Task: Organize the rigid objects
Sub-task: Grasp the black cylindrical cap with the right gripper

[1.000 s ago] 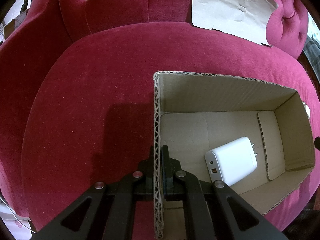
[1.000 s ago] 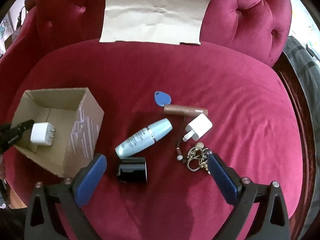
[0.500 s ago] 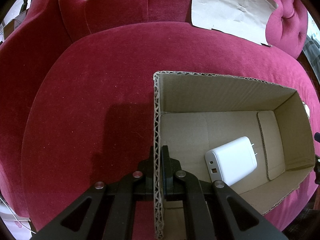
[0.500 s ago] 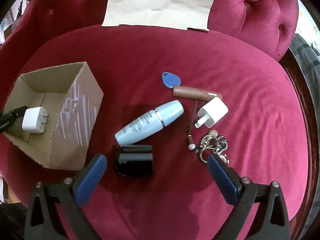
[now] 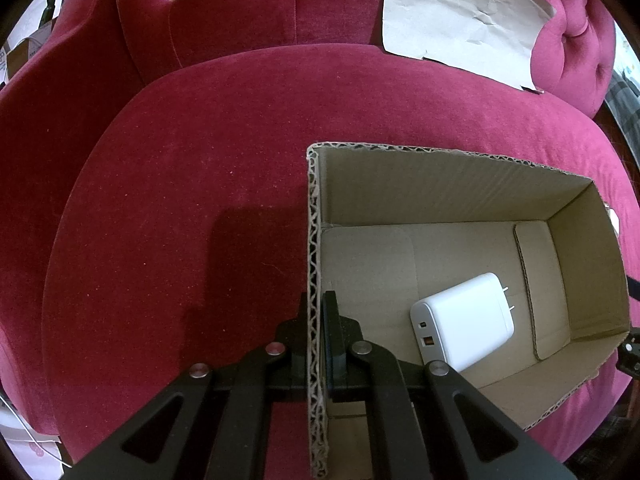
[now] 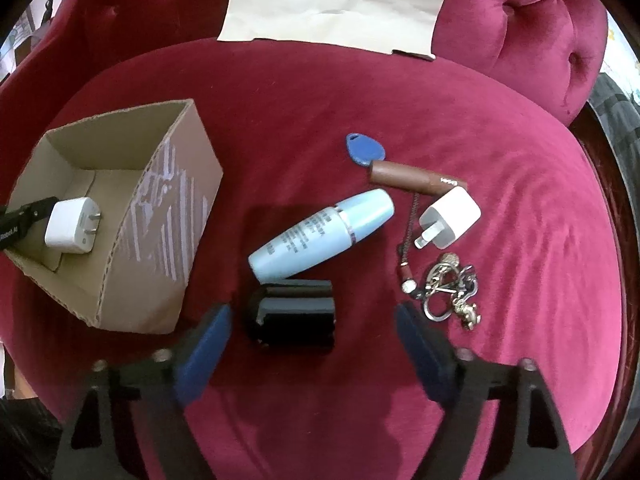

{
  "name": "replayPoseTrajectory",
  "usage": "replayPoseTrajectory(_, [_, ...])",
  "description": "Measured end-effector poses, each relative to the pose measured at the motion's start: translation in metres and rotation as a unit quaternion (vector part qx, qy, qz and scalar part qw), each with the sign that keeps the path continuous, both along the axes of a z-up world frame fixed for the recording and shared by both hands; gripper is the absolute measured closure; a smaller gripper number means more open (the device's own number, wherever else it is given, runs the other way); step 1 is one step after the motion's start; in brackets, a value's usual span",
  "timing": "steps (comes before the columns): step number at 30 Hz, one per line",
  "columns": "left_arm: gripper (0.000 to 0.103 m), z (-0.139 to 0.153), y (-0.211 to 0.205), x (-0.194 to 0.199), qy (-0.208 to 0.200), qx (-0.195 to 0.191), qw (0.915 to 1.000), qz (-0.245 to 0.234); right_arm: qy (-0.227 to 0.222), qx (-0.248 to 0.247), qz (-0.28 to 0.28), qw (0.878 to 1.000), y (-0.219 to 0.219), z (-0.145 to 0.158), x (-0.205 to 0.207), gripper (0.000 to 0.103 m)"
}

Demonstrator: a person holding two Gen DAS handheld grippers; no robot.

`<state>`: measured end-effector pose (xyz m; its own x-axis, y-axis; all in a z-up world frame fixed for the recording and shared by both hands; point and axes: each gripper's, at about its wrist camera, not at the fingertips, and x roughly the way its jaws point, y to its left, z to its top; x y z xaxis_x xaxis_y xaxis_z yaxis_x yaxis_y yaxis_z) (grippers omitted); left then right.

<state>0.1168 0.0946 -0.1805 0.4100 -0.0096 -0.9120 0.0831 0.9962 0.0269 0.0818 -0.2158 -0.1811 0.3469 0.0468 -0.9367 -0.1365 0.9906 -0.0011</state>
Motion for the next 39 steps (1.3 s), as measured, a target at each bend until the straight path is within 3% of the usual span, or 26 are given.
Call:
replayPoseTrajectory(2, [0.099,0.000,0.000,0.000,0.000,0.000,1.0000,0.000,0.003,0.004,0.001,1.000,0.003,-0.002,-0.002,0.040])
replayPoseTrajectory(3, [0.099,0.000,0.000,0.000,0.000,0.000,1.0000,0.000,0.002,0.008,0.004,1.000,0.005,-0.002,-0.003,0.056])
replayPoseTrajectory(4, [0.099,0.000,0.001,0.000,0.000,0.000,1.0000,0.000,-0.002,0.007,0.006,1.000,0.007,-0.001,-0.004,0.058])
replayPoseTrajectory(22, [0.099,-0.001,-0.001,-0.001,-0.001,-0.001,1.0000,0.001,-0.028,-0.011,-0.011,0.999,0.014,0.030,-0.027,0.059])
replayPoseTrajectory(39, [0.099,0.000,-0.002,0.000,-0.002,-0.003,1.0000,0.003,-0.039,-0.015,-0.016,0.999,0.014,0.048,-0.019,0.059])
